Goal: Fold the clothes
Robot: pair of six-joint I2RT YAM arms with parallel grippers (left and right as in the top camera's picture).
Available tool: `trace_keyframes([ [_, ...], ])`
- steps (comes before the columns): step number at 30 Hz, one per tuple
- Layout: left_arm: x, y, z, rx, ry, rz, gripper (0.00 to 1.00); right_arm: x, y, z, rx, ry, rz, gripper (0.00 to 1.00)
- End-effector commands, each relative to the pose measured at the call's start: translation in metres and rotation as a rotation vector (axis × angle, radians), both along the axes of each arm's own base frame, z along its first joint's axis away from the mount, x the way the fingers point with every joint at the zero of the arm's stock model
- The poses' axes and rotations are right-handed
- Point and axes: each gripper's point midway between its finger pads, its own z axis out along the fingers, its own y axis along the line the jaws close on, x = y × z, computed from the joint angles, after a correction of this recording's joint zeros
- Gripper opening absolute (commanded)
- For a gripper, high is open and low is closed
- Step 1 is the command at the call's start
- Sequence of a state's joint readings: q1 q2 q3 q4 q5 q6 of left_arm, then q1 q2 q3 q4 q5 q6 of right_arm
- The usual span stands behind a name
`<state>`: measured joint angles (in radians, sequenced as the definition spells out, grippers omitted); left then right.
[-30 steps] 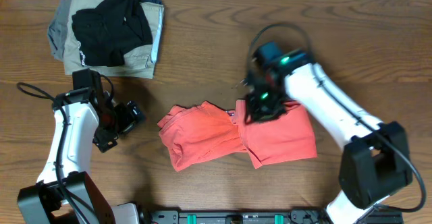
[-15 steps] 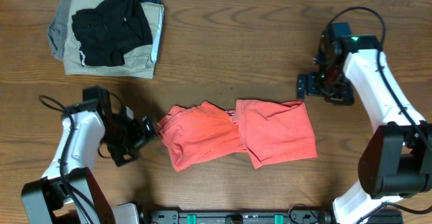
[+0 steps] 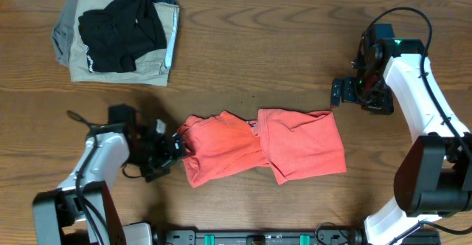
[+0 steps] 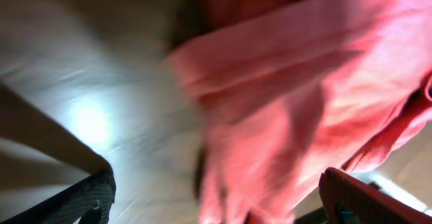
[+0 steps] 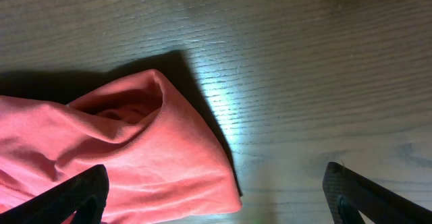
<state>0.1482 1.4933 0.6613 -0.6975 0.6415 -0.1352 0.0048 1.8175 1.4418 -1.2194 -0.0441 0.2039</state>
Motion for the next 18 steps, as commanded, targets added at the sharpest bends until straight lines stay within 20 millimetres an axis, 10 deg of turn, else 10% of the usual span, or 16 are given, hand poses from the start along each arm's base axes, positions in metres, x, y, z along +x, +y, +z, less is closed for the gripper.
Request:
trace_keyframes([
  [1, 0.005, -0.02, 0.001, -0.025, -0.021, -0.038, 0.98, 0.004, -0.003, 0.009, -0.01, -0.031, -0.016, 0.99],
  [12, 0.018, -0.035, -0.007, 0.072, -0.04, -0.016, 0.9, 0.004, -0.003, 0.009, -0.011, -0.031, -0.016, 0.99],
  [18, 0.019, -0.03, -0.009, 0.107, -0.043, -0.015, 0.06, 0.004, -0.003, 0.009, -0.011, -0.031, -0.015, 0.99],
])
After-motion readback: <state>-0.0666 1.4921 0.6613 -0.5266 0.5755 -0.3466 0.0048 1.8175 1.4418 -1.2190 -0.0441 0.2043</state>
